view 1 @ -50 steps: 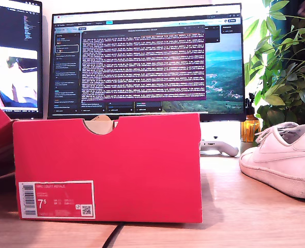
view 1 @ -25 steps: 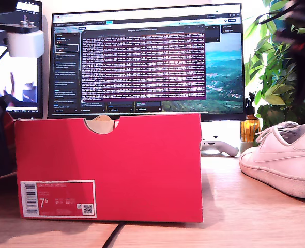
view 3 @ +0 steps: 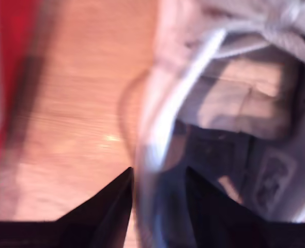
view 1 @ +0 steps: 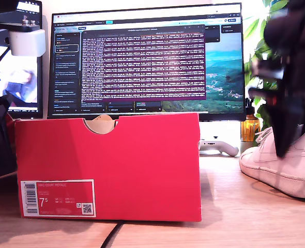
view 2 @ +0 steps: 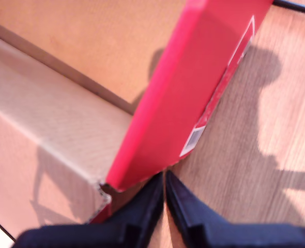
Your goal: Pack the white shoes by picking the first shoe and placing it inside the red shoebox, left side, then picking and rotating the second shoe and placing it in the shoebox
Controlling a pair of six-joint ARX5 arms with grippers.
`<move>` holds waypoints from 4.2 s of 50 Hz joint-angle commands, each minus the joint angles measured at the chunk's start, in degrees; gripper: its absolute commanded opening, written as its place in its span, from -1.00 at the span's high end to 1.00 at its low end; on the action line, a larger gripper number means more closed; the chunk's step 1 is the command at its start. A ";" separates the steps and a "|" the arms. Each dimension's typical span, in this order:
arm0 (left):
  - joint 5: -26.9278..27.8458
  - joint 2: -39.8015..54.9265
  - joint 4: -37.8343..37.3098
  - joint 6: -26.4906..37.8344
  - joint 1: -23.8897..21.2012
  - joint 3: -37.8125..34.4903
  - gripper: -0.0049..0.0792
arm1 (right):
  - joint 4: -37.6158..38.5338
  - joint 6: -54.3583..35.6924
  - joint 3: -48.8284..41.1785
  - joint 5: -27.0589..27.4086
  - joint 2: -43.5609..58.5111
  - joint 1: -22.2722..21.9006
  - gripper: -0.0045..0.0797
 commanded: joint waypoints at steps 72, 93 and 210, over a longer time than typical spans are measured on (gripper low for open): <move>-0.13 0.59 0.02 -1.40 0.00 -0.07 0.93 | 14.19 27.93 22.80 -10.23 1.29 23.91 0.92; -0.13 0.59 0.35 -1.38 0.00 -0.07 0.93 | 24.06 33.16 22.80 -6.75 2.49 26.18 0.92; -1.38 0.57 0.24 -1.84 0.00 -0.07 0.93 | 15.58 30.95 32.13 -4.00 15.82 25.18 0.17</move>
